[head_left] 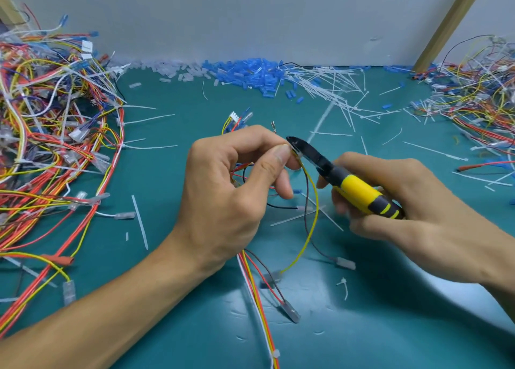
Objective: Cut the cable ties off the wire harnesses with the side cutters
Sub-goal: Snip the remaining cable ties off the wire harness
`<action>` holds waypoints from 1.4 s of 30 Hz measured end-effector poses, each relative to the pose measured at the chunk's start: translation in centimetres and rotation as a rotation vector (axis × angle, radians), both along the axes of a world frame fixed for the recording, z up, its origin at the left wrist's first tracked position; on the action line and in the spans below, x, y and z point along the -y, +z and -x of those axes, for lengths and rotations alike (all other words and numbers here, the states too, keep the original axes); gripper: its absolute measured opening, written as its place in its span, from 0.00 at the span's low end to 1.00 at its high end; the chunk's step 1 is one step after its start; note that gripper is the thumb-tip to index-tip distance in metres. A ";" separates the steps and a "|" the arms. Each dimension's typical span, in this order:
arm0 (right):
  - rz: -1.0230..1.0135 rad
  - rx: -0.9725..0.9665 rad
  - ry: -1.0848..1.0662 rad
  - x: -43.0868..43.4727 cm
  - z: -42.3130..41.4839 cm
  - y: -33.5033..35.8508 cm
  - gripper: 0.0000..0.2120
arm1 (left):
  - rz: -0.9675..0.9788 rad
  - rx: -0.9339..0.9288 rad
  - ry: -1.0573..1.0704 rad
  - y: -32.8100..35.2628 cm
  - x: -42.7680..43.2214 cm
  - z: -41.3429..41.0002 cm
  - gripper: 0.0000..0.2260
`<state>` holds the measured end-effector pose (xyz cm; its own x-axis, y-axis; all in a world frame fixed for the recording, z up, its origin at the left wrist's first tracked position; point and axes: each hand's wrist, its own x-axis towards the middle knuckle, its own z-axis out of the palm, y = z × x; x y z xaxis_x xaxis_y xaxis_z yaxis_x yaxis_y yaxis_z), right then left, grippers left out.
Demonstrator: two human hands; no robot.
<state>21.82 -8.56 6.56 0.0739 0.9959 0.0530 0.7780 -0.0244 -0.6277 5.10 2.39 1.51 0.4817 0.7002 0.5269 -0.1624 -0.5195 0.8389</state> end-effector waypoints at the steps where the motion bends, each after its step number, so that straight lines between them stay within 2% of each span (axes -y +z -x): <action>1: 0.000 -0.069 0.046 0.8 -0.5 -0.6 0.14 | -0.016 -0.019 0.012 0.0 0.1 0.0 0.09; 3: -0.033 -0.023 -0.071 1.4 -2.4 -1.1 0.11 | -0.041 -0.040 0.023 0.1 0.2 0.0 0.10; 6: -0.020 -0.098 0.050 1.3 -1.4 -1.6 0.13 | -0.055 -0.043 0.024 0.1 0.3 0.0 0.09; 11: 0.085 -0.253 0.103 1.2 -2.5 -1.7 0.27 | -0.002 -0.010 0.013 0.1 0.3 0.0 0.09; 13: 0.078 -0.290 0.126 1.1 -2.7 -1.8 0.28 | 0.038 0.028 0.006 0.1 0.2 0.0 0.09; 15: 0.072 -0.299 0.123 1.1 -2.7 -1.9 0.27 | 0.044 0.028 -0.005 0.1 0.2 0.0 0.09; 20: 0.035 -0.262 0.074 0.9 -2.8 -1.8 0.15 | -0.001 -0.032 -0.005 0.2 0.2 0.1 0.10; 23: 0.060 -0.234 0.080 1.0 -2.9 -1.5 0.16 | -0.003 -0.039 -0.004 0.2 0.3 0.1 0.10; 26: 0.072 -0.229 0.101 1.1 -2.7 -1.8 0.22 | 0.011 -0.033 -0.001 0.2 0.3 0.1 0.10; 30: 0.001 -0.203 0.050 1.0 -2.9 -2.0 0.17 | 0.001 -0.033 0.009 0.1 0.3 0.1 0.09; 34: 0.004 -0.121 0.067 1.2 -3.0 -1.7 0.22 | 0.008 -0.008 0.014 0.1 0.3 0.0 0.09; 38: -0.015 -0.143 0.072 1.1 -2.9 -1.7 0.16 | 0.057 0.043 -0.012 -0.1 0.1 0.0 0.09; 42: -0.053 -0.146 0.068 1.4 -2.9 -1.4 0.15 | 0.030 0.014 -0.011 0.0 0.2 0.0 0.09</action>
